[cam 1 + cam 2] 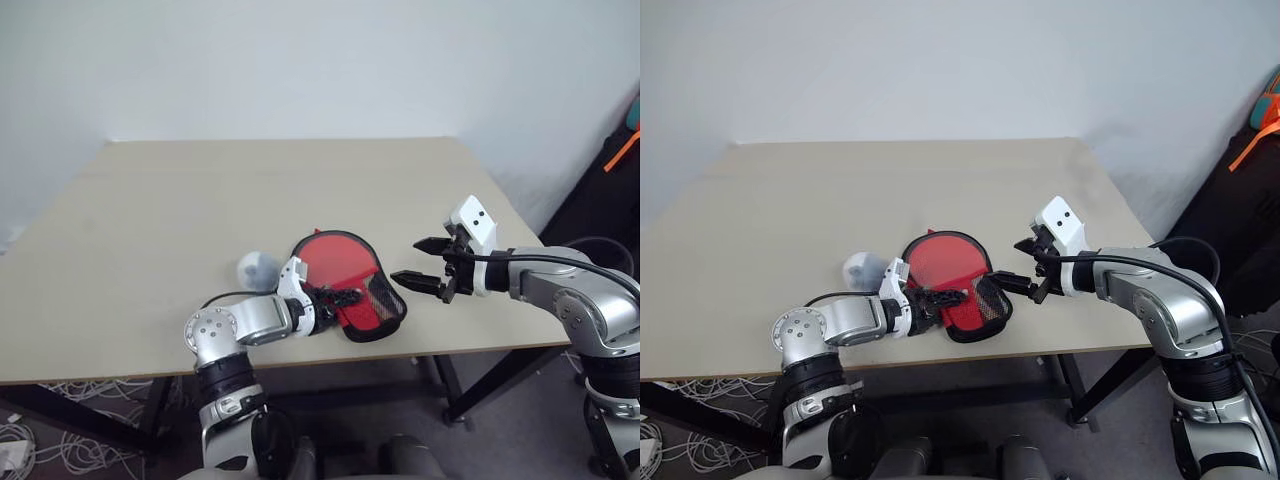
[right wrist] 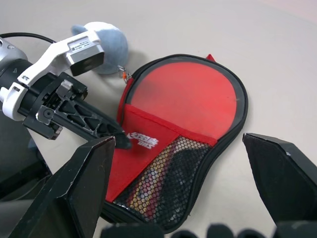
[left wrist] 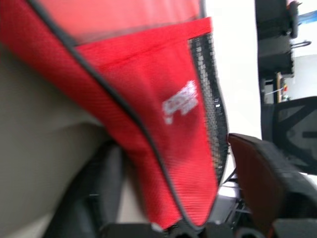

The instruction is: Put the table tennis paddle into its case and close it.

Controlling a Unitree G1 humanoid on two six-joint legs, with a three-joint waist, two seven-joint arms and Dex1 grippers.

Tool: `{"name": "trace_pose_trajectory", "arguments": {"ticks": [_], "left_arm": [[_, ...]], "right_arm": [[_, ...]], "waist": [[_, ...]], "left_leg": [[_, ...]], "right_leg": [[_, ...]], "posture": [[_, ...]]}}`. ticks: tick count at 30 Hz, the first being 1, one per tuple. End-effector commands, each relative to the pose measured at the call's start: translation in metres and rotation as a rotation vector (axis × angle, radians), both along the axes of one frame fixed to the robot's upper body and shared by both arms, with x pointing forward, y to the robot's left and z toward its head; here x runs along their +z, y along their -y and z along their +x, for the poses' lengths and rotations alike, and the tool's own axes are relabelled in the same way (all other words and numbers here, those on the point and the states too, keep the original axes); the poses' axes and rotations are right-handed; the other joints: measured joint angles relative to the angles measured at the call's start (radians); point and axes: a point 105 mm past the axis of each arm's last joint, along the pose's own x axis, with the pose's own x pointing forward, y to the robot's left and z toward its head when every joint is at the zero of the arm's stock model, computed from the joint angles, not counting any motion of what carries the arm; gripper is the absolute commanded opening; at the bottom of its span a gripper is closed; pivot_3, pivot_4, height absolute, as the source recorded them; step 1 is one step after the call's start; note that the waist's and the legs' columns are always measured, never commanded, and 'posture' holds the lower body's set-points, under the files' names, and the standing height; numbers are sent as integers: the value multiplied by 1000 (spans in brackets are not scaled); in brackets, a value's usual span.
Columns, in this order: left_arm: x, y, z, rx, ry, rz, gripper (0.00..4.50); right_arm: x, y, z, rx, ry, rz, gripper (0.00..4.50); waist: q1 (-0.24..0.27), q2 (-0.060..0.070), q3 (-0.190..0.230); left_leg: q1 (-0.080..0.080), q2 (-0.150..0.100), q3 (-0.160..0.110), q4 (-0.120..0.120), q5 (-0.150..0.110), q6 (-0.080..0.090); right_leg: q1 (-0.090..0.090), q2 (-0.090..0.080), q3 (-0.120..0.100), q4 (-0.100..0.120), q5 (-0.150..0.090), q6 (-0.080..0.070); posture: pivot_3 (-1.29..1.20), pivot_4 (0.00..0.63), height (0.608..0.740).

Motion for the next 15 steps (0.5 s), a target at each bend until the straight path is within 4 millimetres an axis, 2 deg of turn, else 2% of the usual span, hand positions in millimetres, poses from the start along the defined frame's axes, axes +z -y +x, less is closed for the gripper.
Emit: {"name": "trace_pose_trajectory", "arguments": {"ticks": [1,5,7,11,15], "left_arm": [[-21,2,-14,-75,-86,38,2102],[-29,-4,-20,-105,-116,47,580],[-31,-5,-21,-123,-125,48,46],[-30,-3,-23,-162,-121,34,46],[-15,6,-31,-292,-47,-7,46]], "right_arm": [[19,-1,4,3,73,18,4500],[21,-2,3,25,77,6,4500],[20,-1,0,43,73,-9,4500],[14,1,-4,74,63,-39,4500],[5,6,-8,114,42,-80,4500]], "waist": [[0,0,0],[0,0,0],[1,0,0],[0,0,0],[0,0,0]], "left_leg": [[0,0,0,-1,0,0],[0,0,1,-3,0,0],[0,0,1,-4,1,1],[-1,0,1,-5,1,1],[-1,0,2,-6,1,1]], "right_leg": [[0,0,0,0,0,0],[-1,0,0,0,0,0],[-1,0,0,-1,0,0],[-2,0,1,-1,-1,1],[-3,0,1,-1,-1,1]], "posture": [[0,0,739],[0,0,739],[0,0,739],[0,0,739],[0,0,739]]}}
